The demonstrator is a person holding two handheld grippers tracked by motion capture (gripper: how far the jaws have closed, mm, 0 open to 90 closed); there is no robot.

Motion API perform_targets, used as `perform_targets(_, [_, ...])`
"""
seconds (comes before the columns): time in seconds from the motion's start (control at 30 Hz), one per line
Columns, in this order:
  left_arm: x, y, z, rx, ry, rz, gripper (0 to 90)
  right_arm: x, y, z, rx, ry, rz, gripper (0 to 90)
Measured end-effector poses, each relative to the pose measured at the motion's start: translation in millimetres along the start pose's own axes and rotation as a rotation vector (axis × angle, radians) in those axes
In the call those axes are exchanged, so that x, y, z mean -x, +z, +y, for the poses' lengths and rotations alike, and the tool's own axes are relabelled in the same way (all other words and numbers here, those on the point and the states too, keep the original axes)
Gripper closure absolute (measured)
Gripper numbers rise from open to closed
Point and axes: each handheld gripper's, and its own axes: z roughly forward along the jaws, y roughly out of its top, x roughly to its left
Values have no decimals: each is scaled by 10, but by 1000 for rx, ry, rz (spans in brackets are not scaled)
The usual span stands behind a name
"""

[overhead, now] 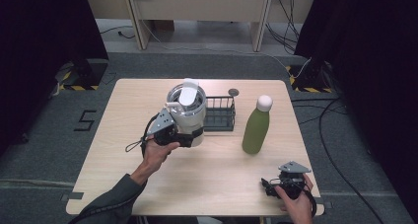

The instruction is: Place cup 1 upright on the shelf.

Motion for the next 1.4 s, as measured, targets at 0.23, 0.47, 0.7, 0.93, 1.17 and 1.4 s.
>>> perform_targets(0.23, [-112, 70, 141, 13, -4, 20, 101, 3, 1, 3, -1, 0, 2, 4])
perform_targets(0.47, [-230, 140, 214, 6, -2, 29, 101, 6, 3, 4, -1, -1, 3, 4])
perform_targets(0.7, [-322, 186, 278, 14, -18, 43, 101, 7, 3, 5, -2, -2, 3, 4])
perform_targets(0.93, [-433, 215, 344, 13, 2, 68, 100, 8, 2, 6, -3, -3, 4, 4])
perform_targets(1.17, [-576, 282, 375, 21, 1, 91, 101, 8, 2, 6, -3, -3, 4, 4])
perform_targets(1.4, [-694, 336, 352, 25, -15, 100, 101, 8, 3, 7, -3, -3, 4, 4])
